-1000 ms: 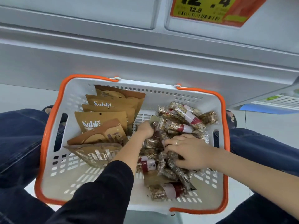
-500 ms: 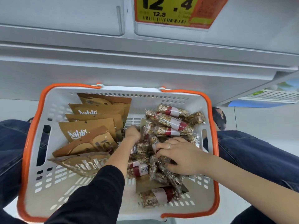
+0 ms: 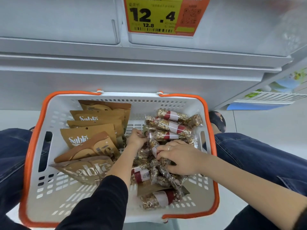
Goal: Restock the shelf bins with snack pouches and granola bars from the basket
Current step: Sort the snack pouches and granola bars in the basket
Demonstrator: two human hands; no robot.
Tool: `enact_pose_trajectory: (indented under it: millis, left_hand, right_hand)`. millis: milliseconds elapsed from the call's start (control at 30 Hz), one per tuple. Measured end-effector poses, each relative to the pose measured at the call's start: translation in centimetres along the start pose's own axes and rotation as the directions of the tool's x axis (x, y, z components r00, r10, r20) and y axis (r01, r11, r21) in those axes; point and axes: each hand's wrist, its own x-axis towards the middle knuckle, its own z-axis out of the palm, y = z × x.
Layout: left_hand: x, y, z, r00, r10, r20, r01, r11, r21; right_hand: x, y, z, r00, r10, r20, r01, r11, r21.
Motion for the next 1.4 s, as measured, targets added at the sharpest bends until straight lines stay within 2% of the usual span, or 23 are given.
enact_pose_trajectory:
  millis: [100, 167, 200, 267, 367, 433, 600, 733, 933, 1033, 1100, 1167, 1200, 1233, 1267, 1333, 1400]
  left_hand:
    - [0.2, -0.1, -0.4, 0.998, -0.059, 0.030, 0.061, 0.993, -0.106]
    - [0.8, 0.2, -0.3, 0.992, -0.087, 0.086, 0.096, 0.990, -0.102]
    - [1.0, 0.3, -0.1, 0.992, -0.084, 0.098, 0.089, 0.995, -0.048]
    - [1.2, 0.7, 0.0, 0.998, -0.012, 0.059, 0.001, 0.985, 0.171]
    - [1.2, 1.5, 0.2, 0.993, 0.115, -0.021, -0.086, 0.837, 0.541]
    - [0.9, 1.7, 0.5, 0.983, 0.175, -0.051, -0.094, 0.724, 0.684]
    - [-1.8, 1.2, 0.0, 0.941, 0.332, -0.064, -0.217, 0.740, 0.637]
    - [-5.0, 2.0, -2.9, 0.869, 0.479, -0.122, -0.325, 0.740, 0.589]
    - [-10.5, 5.5, -6.3, 0.760, 0.644, -0.092, -0.437, 0.610, 0.661]
    - [-13.1, 6.7, -8.5, 0.720, 0.694, -0.027, -0.453, 0.498, 0.739]
    - [-14.9, 7.9, -10.3, 0.670, 0.740, -0.055, -0.457, 0.470, 0.755]
    - [-16.4, 9.1, -12.3, 0.640, 0.756, -0.136, -0.461, 0.519, 0.720]
    - [-16.8, 9.4, -13.4, 0.651, 0.736, -0.182, -0.463, 0.576, 0.674]
    - [-17.0, 9.6, -14.4, 0.691, 0.686, -0.229, -0.454, 0.658, 0.601]
    - [-17.2, 9.6, -15.4, 0.748, 0.604, -0.277, -0.441, 0.763, 0.473]
    - [-17.6, 8.9, -16.9, 0.882, 0.362, -0.300, -0.363, 0.930, 0.055]
    - [-18.1, 7.7, -17.8, 0.960, 0.149, -0.238, -0.224, 0.918, -0.328]
  right_hand:
    - [0.0, 0.0, 0.0, 1.000, 0.001, -0.003, -0.001, 1.000, 0.005]
    - [0.1, 0.1, 0.1, 1.000, -0.001, -0.012, 0.001, 1.000, 0.015]
    - [0.2, 0.2, 0.2, 1.000, -0.002, -0.016, 0.003, 1.000, 0.018]
    - [0.4, 0.6, 0.6, 1.000, -0.007, -0.029, 0.008, 1.000, 0.025]
    - [0.7, 0.9, 0.9, 0.998, -0.016, -0.056, 0.018, 0.999, 0.045]
    - [0.9, 1.0, 0.9, 0.998, -0.014, -0.056, 0.017, 0.998, 0.054]
    - [0.9, 0.9, 0.6, 0.999, 0.026, -0.039, -0.022, 0.996, 0.081]
    - [-0.2, 0.5, 0.3, 0.998, 0.055, 0.035, -0.057, 0.996, 0.072]
    - [-0.4, -0.3, 0.6, 0.990, 0.106, 0.088, -0.107, 0.994, 0.003]
    - [-0.1, -0.7, 0.7, 0.990, 0.136, 0.045, -0.136, 0.991, -0.021]
    - [-0.1, -1.2, 0.9, 0.983, 0.181, 0.021, -0.179, 0.981, -0.076]
    - [-0.2, -1.8, 1.0, 0.977, 0.212, -0.025, -0.213, 0.969, -0.124]
    - [-0.4, -2.1, 0.9, 0.974, 0.217, -0.060, -0.223, 0.966, -0.131]
    - [-0.5, -2.6, 0.6, 0.971, 0.216, -0.098, -0.227, 0.967, -0.119]
    - [-0.7, -3.1, 0.3, 0.969, 0.207, -0.139, -0.219, 0.972, -0.083]
    - [-0.9, -4.7, -0.3, 0.961, 0.161, -0.225, -0.148, 0.986, 0.077]
    - [-1.2, -7.3, -0.6, 0.949, 0.100, -0.300, -0.013, 0.961, 0.277]
